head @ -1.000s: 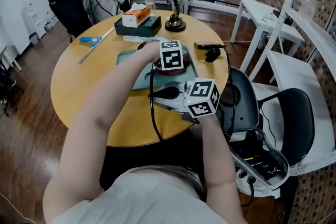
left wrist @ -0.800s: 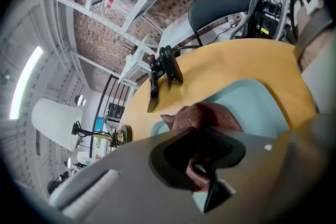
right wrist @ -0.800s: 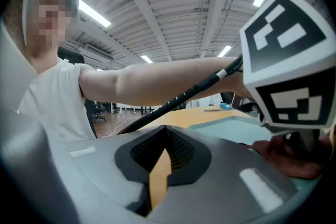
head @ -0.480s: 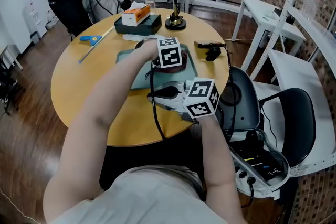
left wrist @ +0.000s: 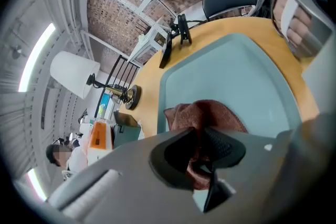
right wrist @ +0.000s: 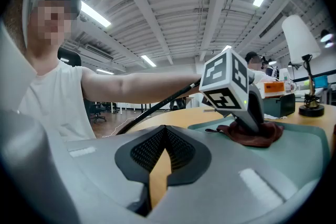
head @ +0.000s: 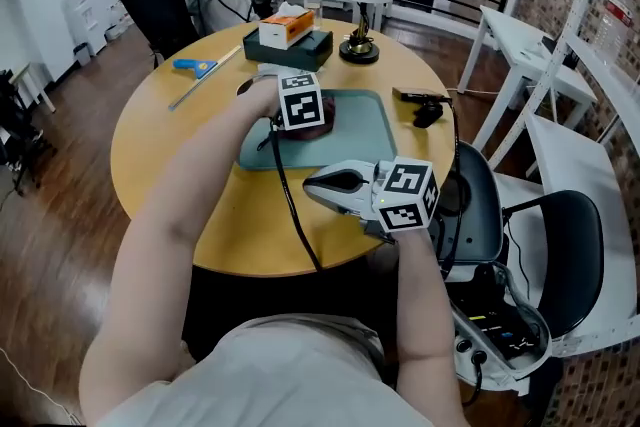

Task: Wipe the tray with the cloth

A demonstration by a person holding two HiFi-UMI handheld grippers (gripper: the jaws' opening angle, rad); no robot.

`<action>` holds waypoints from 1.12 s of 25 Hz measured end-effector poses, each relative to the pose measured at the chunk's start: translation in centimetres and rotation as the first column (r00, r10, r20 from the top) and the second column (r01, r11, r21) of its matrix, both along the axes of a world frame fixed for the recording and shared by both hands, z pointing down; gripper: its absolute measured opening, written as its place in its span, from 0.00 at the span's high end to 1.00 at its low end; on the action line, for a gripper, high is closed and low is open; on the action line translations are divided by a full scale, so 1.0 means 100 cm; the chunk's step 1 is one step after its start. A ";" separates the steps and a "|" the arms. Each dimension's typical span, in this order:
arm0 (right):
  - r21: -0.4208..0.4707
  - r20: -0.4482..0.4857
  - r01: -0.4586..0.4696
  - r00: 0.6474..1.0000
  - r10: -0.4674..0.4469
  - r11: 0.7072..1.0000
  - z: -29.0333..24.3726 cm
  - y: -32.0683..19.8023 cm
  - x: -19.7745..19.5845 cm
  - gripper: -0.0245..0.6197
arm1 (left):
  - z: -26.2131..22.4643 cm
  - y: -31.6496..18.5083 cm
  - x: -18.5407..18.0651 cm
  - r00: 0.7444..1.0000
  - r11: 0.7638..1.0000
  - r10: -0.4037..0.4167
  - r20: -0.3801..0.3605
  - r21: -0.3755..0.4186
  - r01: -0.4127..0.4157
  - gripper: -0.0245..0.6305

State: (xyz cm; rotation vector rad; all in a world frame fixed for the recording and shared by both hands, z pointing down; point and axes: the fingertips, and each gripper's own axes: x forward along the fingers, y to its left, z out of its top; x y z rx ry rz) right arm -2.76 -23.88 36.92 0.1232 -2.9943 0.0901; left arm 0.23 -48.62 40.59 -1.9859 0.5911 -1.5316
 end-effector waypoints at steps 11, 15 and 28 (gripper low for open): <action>0.002 0.006 0.020 1.000 -0.020 1.000 -0.001 0.004 0.002 0.96 | 0.001 -0.006 -0.088 0.989 0.989 -0.147 0.021 0.011 0.146 0.87; 0.002 0.007 0.046 0.999 -0.046 0.999 -0.002 0.007 0.000 0.96 | 0.001 -0.006 -0.106 0.984 0.985 -0.174 0.041 0.021 0.173 0.87; 0.003 0.007 0.052 0.999 -0.052 0.999 -0.004 0.009 -0.001 0.96 | -0.001 -0.010 -0.084 0.987 0.987 -0.158 0.028 0.020 0.158 0.87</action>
